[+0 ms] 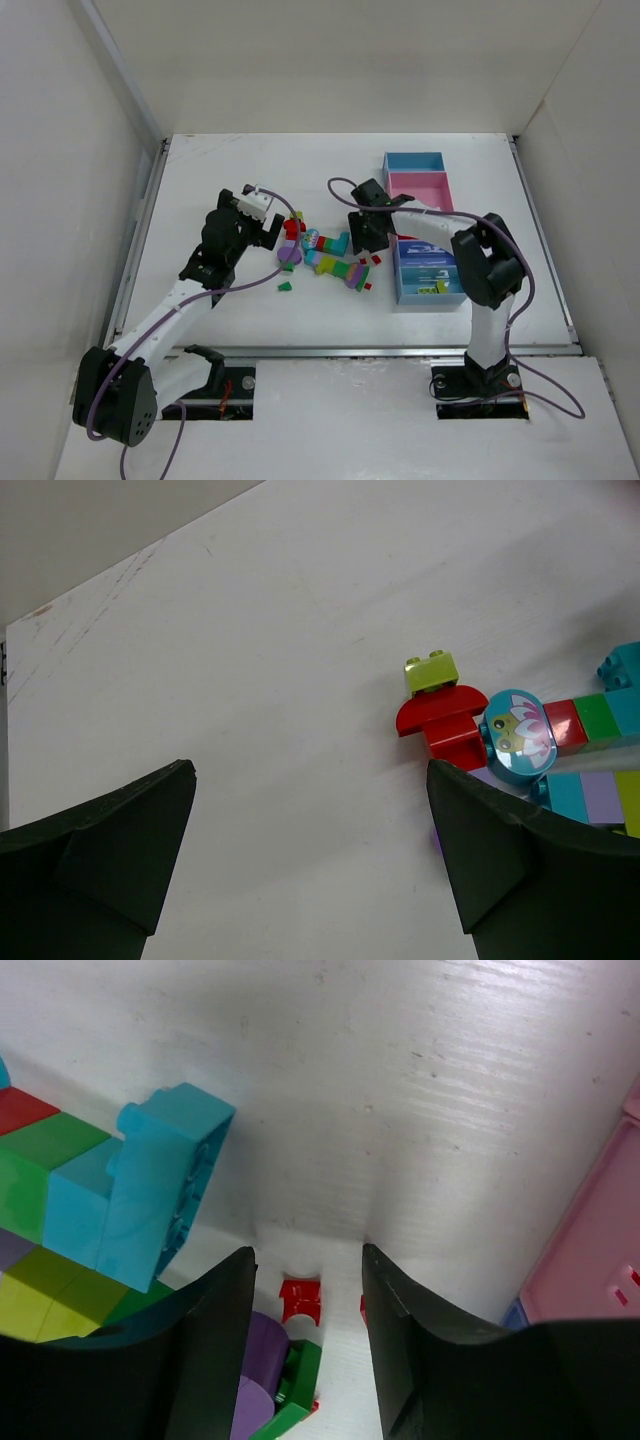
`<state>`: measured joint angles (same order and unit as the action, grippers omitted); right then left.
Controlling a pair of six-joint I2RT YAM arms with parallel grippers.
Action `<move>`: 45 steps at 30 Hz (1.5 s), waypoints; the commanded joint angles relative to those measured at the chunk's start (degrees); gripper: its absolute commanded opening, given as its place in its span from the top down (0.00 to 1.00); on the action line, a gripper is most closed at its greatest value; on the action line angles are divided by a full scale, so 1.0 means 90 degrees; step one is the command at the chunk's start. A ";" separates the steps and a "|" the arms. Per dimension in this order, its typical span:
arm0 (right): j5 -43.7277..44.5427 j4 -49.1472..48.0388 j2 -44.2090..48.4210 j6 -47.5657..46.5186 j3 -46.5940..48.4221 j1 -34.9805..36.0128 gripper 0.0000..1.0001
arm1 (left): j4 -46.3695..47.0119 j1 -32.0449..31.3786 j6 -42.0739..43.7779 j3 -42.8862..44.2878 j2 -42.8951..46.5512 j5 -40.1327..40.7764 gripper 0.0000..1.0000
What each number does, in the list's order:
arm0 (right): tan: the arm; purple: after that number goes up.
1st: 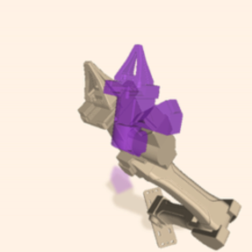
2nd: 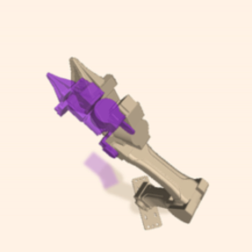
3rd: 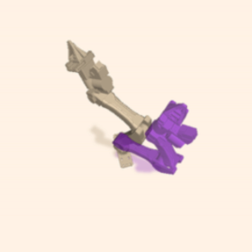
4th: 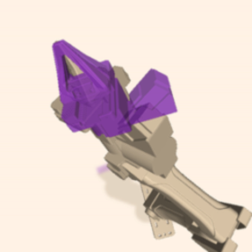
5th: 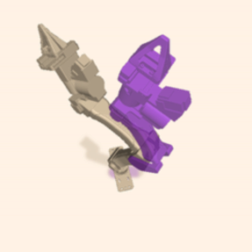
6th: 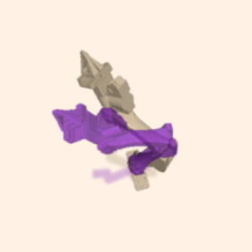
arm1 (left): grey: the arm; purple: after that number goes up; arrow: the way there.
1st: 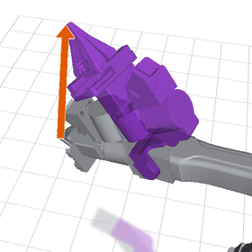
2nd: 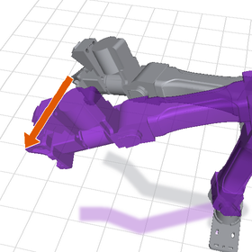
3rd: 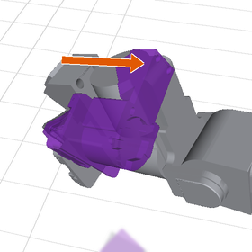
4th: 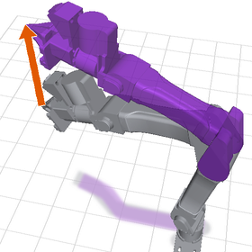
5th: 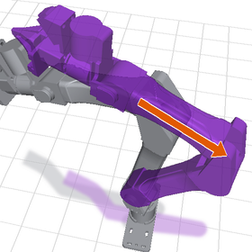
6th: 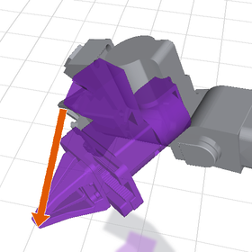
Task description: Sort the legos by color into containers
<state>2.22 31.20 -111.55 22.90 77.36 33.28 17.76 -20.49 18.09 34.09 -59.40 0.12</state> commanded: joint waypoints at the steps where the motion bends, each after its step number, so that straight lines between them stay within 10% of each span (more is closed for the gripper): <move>1: 0.0212 0.0126 0.0382 0.0024 -0.0110 -0.0035 0.47 | 0.0195 0.0031 -0.0037 -0.0096 0.0174 -0.0101 0.00; 16: 0.1764 0.1454 0.0618 0.0581 0.0241 0.0238 0.49 | 0.0195 0.0031 -0.0096 -0.0155 0.0174 -0.0218 0.00; 33: 0.1043 0.0859 0.0041 0.0727 -0.0110 0.0238 0.52 | 0.0195 0.0031 -0.0096 -0.0213 0.0174 -0.0218 0.00; 45: 0.0750 0.0458 0.0041 0.0601 -0.0101 0.0238 1.00 | 0.0195 0.0031 -0.0154 -0.0213 0.0038 -0.0218 0.00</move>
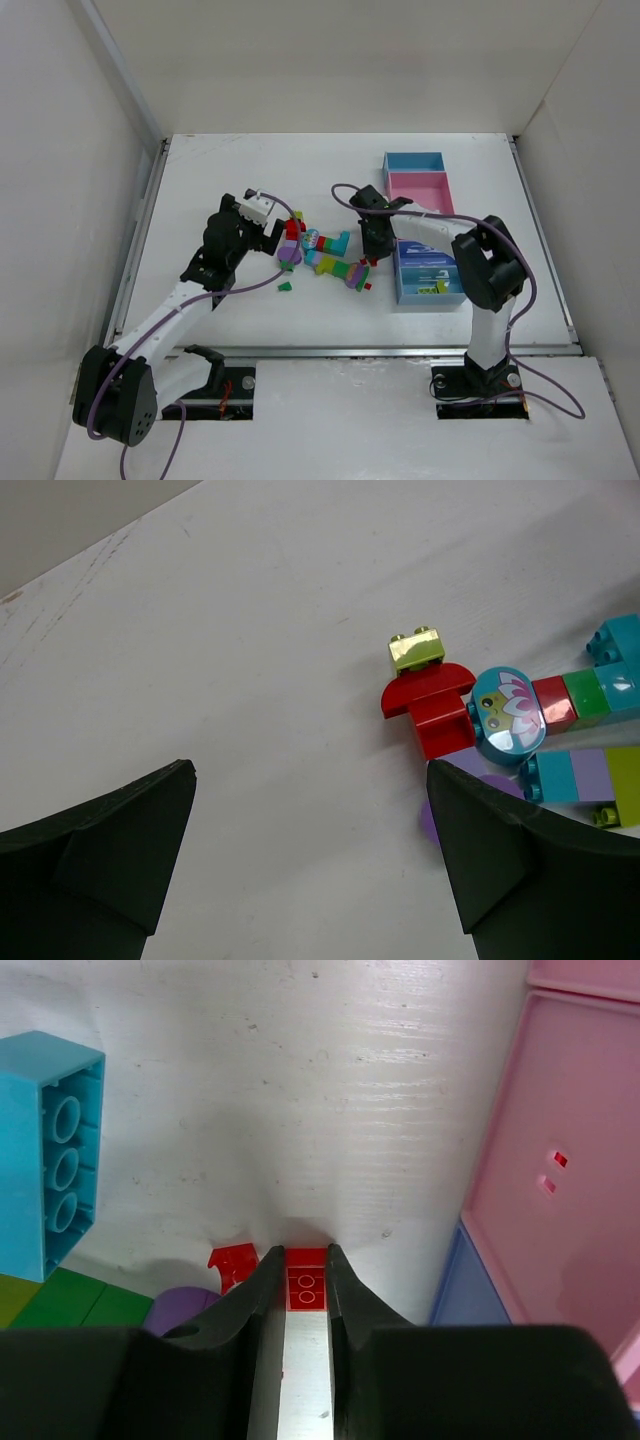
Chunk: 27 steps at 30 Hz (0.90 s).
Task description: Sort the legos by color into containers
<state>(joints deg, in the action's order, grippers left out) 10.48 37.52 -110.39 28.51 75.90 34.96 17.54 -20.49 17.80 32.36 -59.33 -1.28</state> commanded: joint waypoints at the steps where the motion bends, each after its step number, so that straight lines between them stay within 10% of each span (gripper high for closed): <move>1: -0.0168 -0.0165 0.0125 -0.0024 0.0150 0.0051 1.00 | 0.0287 0.0031 -0.0123 -0.0021 -0.0028 -0.0063 0.00; 20: 0.1043 -0.0789 0.2002 0.0562 -0.0884 -0.1432 0.99 | 0.0610 0.0031 -0.0308 -0.0197 -0.0029 -0.0268 0.00; 22: 0.1043 -0.0917 0.1943 0.0562 -0.0884 -0.1433 0.91 | 0.0610 0.0031 -0.0308 -0.0197 0.0030 -0.0268 0.00; 24: 0.1159 -0.1111 0.1943 0.0562 -0.0884 -0.1433 0.60 | 0.0551 0.0031 -0.0308 -0.0197 0.0098 -0.0200 0.00; 27: 0.1461 -0.1287 0.2206 0.0562 -0.0971 -0.1433 0.51 | 0.0551 0.0031 -0.0308 -0.0275 0.0157 -0.0200 0.00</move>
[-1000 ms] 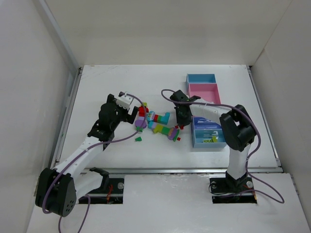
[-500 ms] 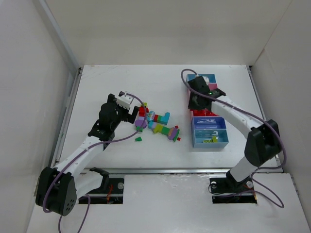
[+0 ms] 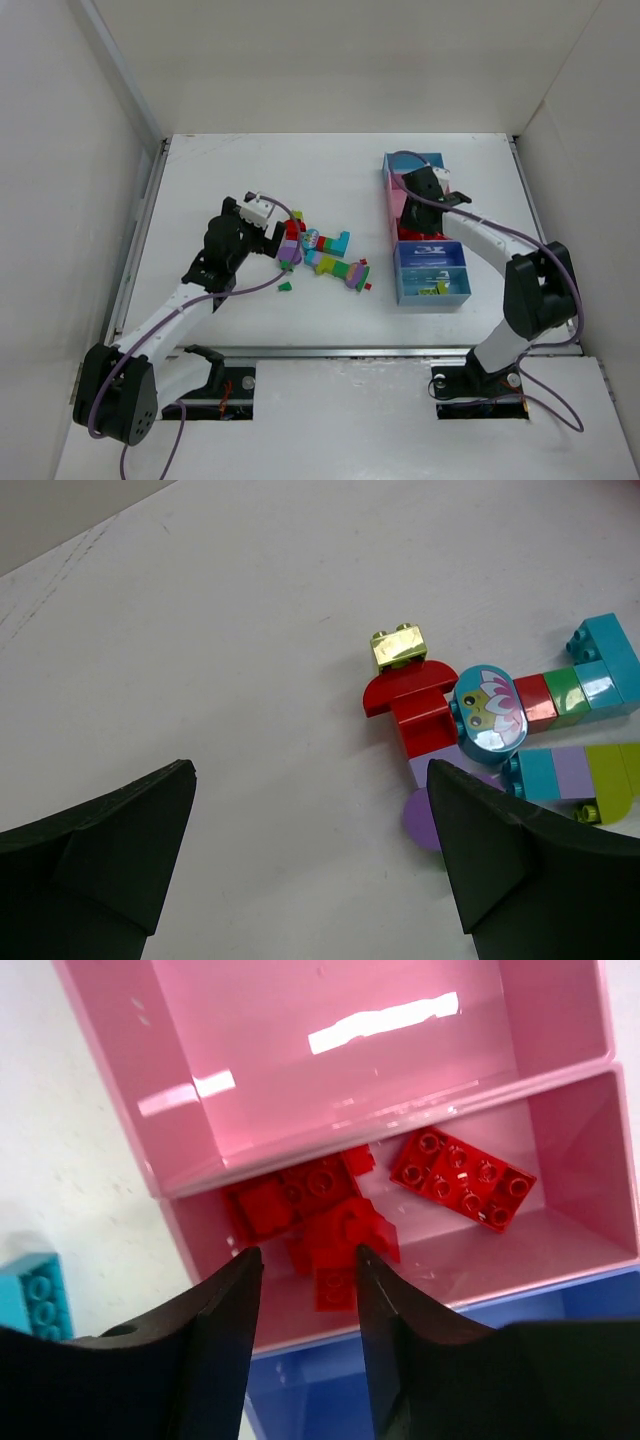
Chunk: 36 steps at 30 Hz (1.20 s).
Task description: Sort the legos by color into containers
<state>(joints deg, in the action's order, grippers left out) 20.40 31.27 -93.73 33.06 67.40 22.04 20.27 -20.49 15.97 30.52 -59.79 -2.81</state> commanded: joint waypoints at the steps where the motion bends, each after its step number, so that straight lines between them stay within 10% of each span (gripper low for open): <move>1: 0.0360 -0.0729 0.0414 -0.0020 -0.0085 0.0060 0.51 | 0.0248 0.0031 -0.0104 -0.0071 0.0208 -0.0030 0.00; 9: 0.1120 -0.0350 0.0688 -0.0179 0.0002 0.0929 0.20 | 0.0160 -0.0174 -0.0172 -0.0130 0.0266 -0.0040 0.00; 23: 0.1122 -0.0319 0.0593 -0.0097 -0.0311 0.0520 0.19 | 0.0042 -0.0321 0.0013 -0.0120 0.0384 0.0087 0.00; 28: 0.0684 -0.0387 -0.0073 -0.0167 -0.0106 0.0237 0.42 | 0.0042 -0.0555 0.0013 -0.0120 0.0384 0.0097 0.00; 36: 0.0565 -0.0476 -0.0289 -0.0225 0.0226 0.0178 0.42 | -0.0085 -0.0555 0.0081 -0.0061 0.0442 0.0302 0.00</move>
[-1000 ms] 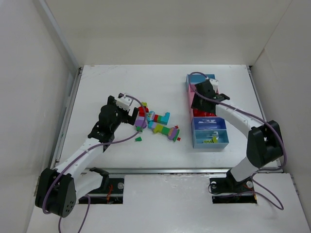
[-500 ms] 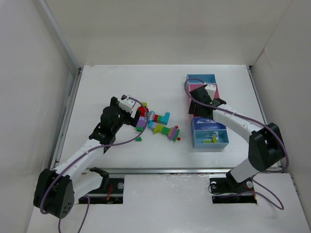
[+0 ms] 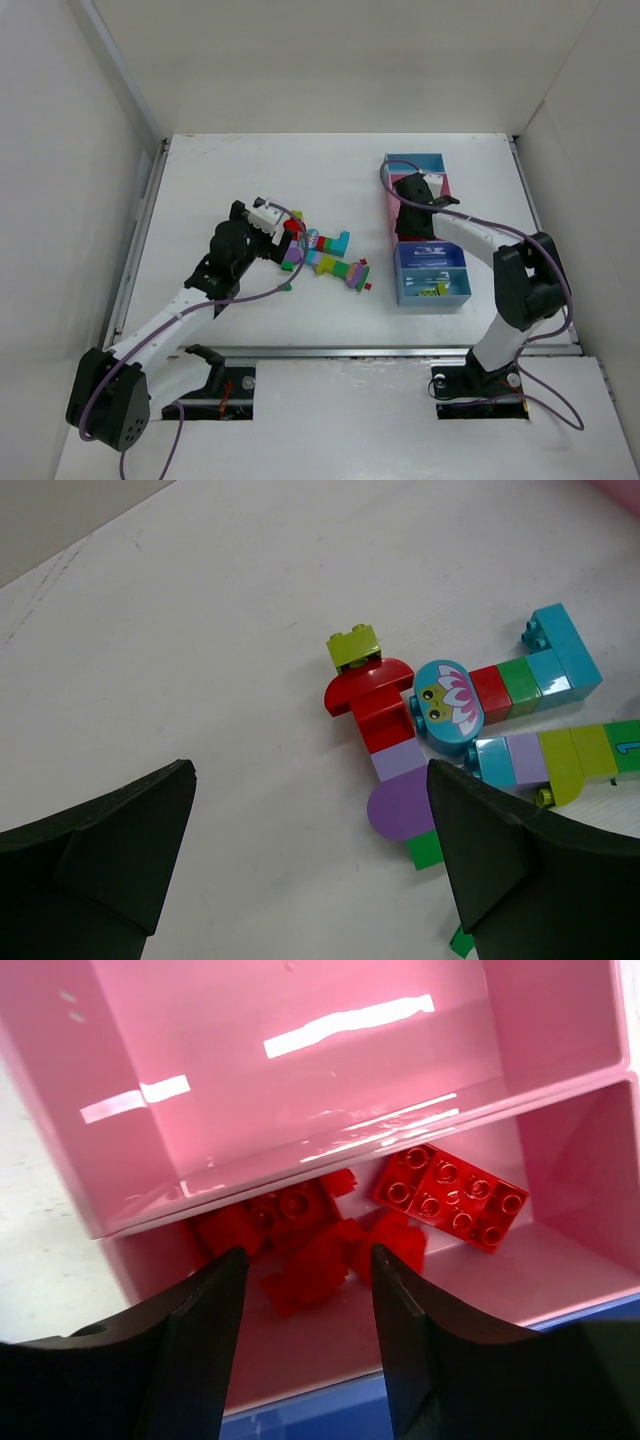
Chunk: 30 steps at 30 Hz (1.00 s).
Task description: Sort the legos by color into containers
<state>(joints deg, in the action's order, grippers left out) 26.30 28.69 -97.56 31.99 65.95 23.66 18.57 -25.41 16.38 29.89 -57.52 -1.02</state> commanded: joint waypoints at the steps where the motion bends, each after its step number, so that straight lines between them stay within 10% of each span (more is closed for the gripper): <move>1: -0.0091 -0.0189 0.0369 -0.0107 0.0387 0.0095 0.42 | 0.0105 -0.0009 0.0035 0.0009 0.0190 0.0103 0.00; 8: 0.0886 0.0024 0.1669 -0.0449 0.0387 0.1432 0.37 | 0.0232 -0.0009 0.0094 -0.0117 0.0190 0.0162 0.00; 13: -0.0155 0.0728 0.1583 -0.0118 0.0017 0.1648 0.40 | 0.0368 -0.0009 0.0094 -0.0118 0.0190 0.0162 0.00; 23: -0.1126 0.0514 0.1027 0.0186 -0.0483 0.2693 0.85 | 0.0456 -0.0379 0.0035 -0.0294 0.0131 0.0123 0.00; 30: -0.0951 0.1333 0.0098 0.0498 -0.0141 0.2693 0.99 | 0.0320 -0.0966 0.0094 -0.0527 0.0258 0.0679 0.00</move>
<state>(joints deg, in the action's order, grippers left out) 16.69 36.45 -95.26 34.17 61.84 47.99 19.92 -32.86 17.10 26.22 -57.17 2.48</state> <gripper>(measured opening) 0.029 0.997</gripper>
